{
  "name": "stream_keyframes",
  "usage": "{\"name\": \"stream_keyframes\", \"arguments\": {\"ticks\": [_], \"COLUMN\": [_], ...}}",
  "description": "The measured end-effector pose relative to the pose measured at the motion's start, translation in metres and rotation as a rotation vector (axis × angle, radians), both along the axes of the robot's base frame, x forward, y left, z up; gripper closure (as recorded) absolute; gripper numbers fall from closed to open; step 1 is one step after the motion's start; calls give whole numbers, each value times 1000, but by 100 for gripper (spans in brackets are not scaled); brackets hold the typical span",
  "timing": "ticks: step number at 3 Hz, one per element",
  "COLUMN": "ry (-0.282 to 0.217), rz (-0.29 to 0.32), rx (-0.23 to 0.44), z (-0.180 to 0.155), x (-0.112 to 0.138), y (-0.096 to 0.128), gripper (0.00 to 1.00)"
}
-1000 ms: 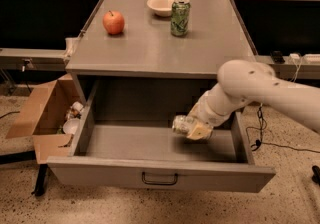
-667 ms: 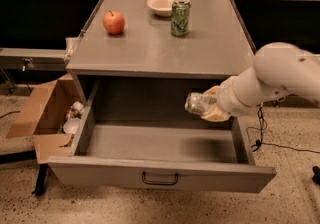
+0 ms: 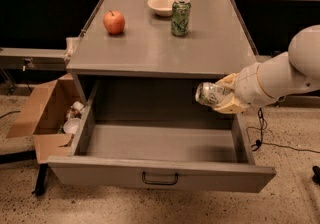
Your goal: Pick 7up can from top drawer and place on counter
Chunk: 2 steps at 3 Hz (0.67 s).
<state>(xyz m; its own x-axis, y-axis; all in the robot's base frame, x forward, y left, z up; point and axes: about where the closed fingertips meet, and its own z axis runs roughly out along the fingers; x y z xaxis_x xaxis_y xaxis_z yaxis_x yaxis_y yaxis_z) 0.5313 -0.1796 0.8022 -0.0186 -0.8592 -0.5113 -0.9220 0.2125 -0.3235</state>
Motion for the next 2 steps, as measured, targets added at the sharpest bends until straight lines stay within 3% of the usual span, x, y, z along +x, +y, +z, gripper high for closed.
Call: {"name": "stream_keyframes", "arguments": {"ticks": [2], "ry": [-40], "rz": [1], "rx": [69], "z": [39], "x": [30], "y": [10], "gripper": [100]}}
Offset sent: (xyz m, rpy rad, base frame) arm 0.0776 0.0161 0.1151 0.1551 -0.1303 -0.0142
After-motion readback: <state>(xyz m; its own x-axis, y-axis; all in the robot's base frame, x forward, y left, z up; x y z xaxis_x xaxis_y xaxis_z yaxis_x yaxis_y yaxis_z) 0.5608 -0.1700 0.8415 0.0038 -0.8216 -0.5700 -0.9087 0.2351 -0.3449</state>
